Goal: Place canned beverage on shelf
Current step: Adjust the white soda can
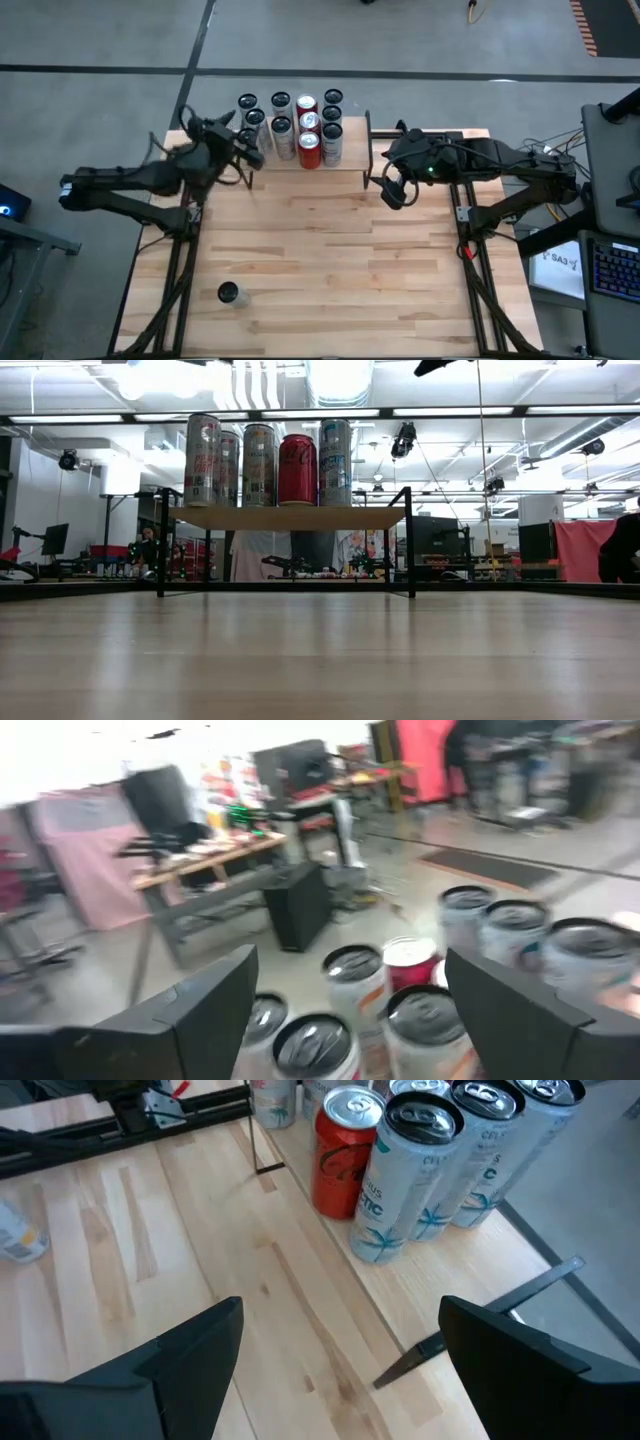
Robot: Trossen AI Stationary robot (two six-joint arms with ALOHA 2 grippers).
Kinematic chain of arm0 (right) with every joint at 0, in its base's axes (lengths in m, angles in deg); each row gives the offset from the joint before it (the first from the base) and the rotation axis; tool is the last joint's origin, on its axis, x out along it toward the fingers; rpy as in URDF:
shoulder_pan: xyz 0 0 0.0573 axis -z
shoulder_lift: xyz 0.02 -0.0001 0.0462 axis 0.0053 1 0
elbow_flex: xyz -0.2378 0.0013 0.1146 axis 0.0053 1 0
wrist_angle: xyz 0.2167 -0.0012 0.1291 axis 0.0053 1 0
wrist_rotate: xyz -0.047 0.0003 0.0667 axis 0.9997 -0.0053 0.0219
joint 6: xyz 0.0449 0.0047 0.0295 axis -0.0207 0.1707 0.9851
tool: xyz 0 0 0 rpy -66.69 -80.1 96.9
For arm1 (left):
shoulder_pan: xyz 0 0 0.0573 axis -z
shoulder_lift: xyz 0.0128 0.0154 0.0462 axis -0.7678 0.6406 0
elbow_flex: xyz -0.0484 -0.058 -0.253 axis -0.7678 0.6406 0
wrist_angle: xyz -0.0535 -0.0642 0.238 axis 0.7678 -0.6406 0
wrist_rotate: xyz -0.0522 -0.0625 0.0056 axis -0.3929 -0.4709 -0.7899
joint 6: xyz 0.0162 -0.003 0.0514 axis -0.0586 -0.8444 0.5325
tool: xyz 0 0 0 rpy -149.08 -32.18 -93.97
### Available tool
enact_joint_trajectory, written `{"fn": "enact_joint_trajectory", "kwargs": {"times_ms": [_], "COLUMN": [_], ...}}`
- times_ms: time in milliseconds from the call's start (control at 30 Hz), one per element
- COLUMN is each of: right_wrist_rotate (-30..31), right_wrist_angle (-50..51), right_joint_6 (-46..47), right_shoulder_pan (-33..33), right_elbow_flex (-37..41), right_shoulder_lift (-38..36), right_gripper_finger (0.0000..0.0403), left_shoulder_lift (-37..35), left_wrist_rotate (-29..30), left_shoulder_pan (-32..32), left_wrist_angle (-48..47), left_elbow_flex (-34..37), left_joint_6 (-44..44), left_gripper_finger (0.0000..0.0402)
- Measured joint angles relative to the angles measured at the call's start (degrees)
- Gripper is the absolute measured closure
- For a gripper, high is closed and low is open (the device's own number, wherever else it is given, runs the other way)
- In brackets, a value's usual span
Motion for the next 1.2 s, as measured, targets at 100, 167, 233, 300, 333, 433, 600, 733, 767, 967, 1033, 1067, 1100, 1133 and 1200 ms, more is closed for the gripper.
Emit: {"fn": "enact_joint_trajectory", "kwargs": {"times_ms": [100,167,233,300,333,433,600,733,767,967,1033,1067,1100,1133,1200], "right_wrist_rotate": [0.0,0.0,0.0,0.0,0.0,0.0,0.0,0.0,0.0,0.0,0.0,0.0,0.0,0.0,0.0], "right_wrist_angle": [1.1,2.0,2.8,3.8,3.9,4.2,4.5,4.5,4.5,4.5,4.5,4.5,4.5,4.5,4.5], "right_joint_6": [-0.1,-0.1,-0.1,-0.2,-0.2,-0.8,-1.2,-1.5,-1.5,-1.7,-1.7,-1.7,-1.6,-1.6,-1.6], "right_shoulder_pan": [0.0,0.0,0.0,0.0,0.0,0.0,0.0,0.0,0.0,0.0,0.0,0.0,0.0,0.0,0.0], "right_elbow_flex": [0.0,0.0,0.0,0.0,0.0,0.0,0.0,0.0,0.0,0.0,0.0,0.0,0.0,0.0,0.0], "right_shoulder_lift": [-0.6,-0.9,-1.1,-1.3,-1.3,-1.3,-1.3,-1.3,-1.3,-1.2,-1.2,-1.2,-1.2,-1.2,-1.2], "right_gripper_finger": [0.0077,0.0077,0.0077,0.0077,0.0077,0.0077,0.0077,0.0077,0.0077,0.0077,0.0077,0.0077,0.0077,0.0077,0.0077], "left_shoulder_lift": [0.9,2.1,3.9,6.0,7.1,10.9,16.7,18.9,19.2,19.2,18.6,18.3,17.9,17.5,17.0], "left_wrist_rotate": [-9.2,-15.6,-20.4,-25.8,-29.6,-42.6,-52.7,-48.4,-48.0,-46.1,-45.8,-45.7,-45.7,-45.7,-45.6], "left_shoulder_pan": [-3.3,-7.0,-12.1,-17.7,-20.6,-28.8,-34.4,-34.6,-34.6,-34.5,-34.5,-34.5,-34.5,-34.6,-34.6], "left_wrist_angle": [-14.7,-24.0,-31.2,-36.9,-39.4,-43.8,-46.9,-49.3,-49.3,-51.4,-51.6,-51.9,-52.4,-52.9,-53.4], "left_elbow_flex": [-9.6,-15.6,-20.5,-24.1,-25.5,-27.6,-27.7,-27.7,-27.8,-28.0,-27.9,-27.8,-27.8,-27.8,-27.7], "left_joint_6": [-5.1,-8.5,-10.7,-11.9,-12.2,-12.3,-9.2,-7.9,-7.8,-8.0,-8.0,-8.0,-8.0,-8.2,-8.3], "left_gripper_finger": [0.0116,0.0136,0.0165,0.0202,0.0222,0.0296,0.0390,0.0377,0.0378,0.0399,0.0398,0.0398,0.0398,0.0398,0.0400]}}
